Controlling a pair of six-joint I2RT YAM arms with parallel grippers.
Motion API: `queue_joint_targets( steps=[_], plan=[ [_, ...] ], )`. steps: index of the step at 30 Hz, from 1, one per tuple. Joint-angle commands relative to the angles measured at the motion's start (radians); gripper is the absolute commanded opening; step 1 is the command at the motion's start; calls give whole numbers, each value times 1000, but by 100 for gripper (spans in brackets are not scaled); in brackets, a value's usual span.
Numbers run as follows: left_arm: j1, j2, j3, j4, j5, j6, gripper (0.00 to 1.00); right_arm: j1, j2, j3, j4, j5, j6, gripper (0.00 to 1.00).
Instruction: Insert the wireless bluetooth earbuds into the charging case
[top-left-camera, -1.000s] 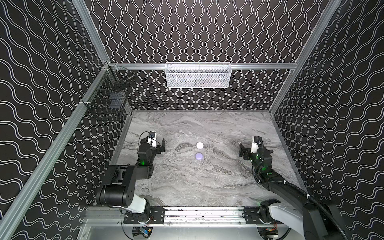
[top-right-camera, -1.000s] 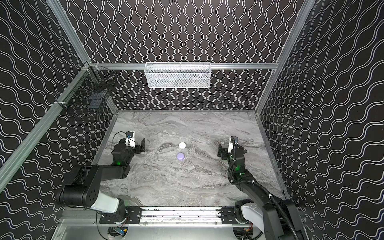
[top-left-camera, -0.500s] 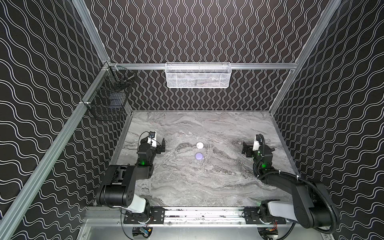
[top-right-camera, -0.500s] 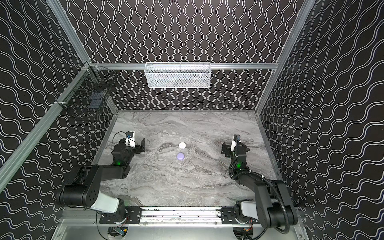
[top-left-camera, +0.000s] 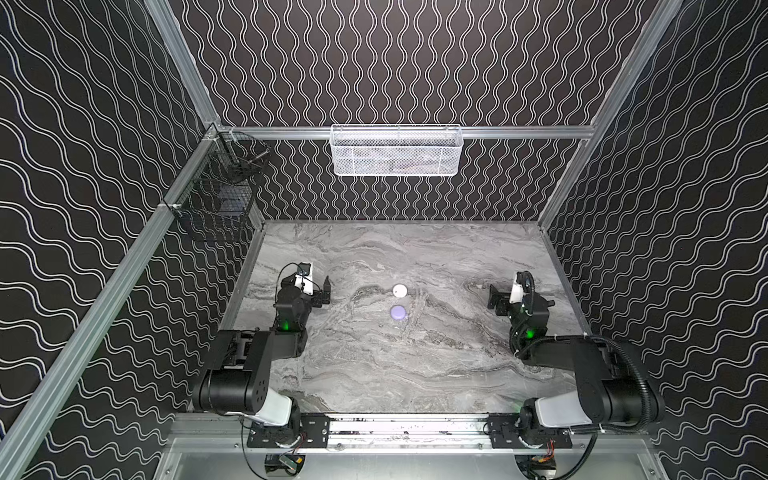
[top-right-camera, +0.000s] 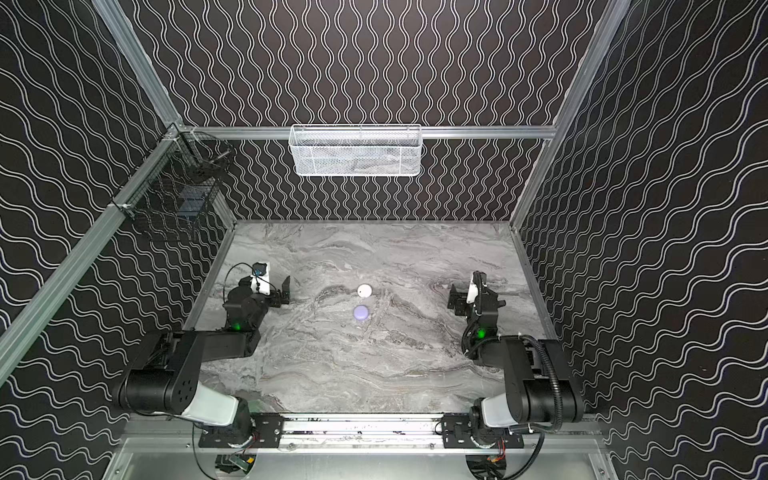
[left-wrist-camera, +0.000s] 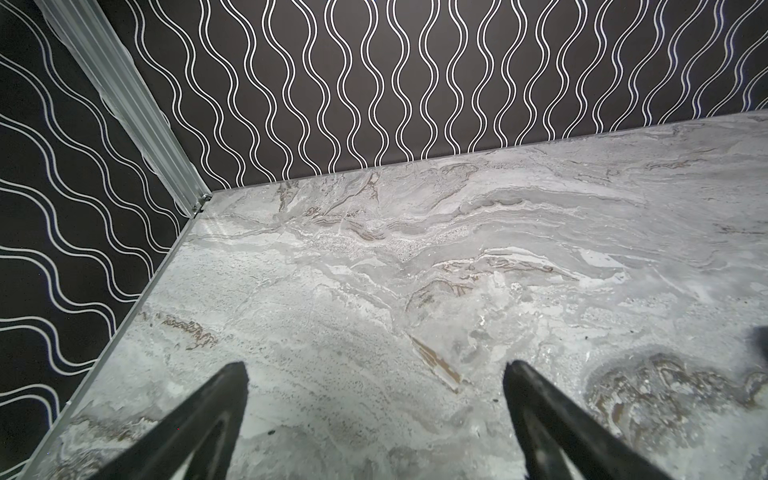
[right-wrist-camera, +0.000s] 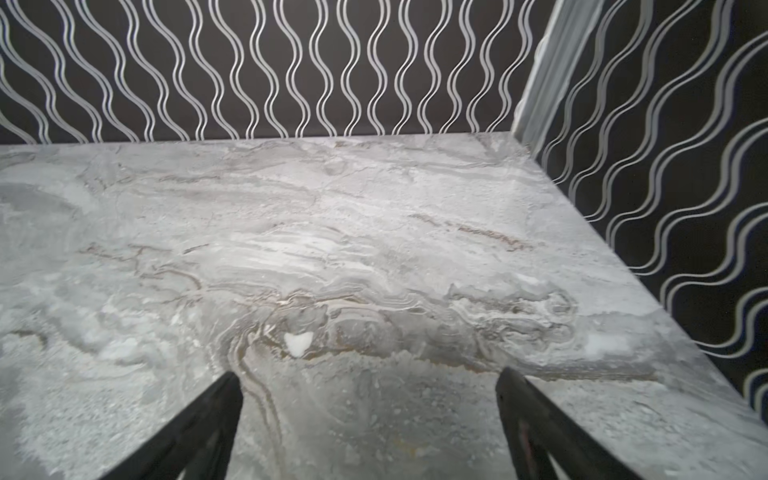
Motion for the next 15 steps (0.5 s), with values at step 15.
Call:
queue_joint_targets(
  steps=[15],
  plan=[
    [2,5,2,31,-3,-3,99,-49,90,-54,278,-137,16,100]
  ],
)
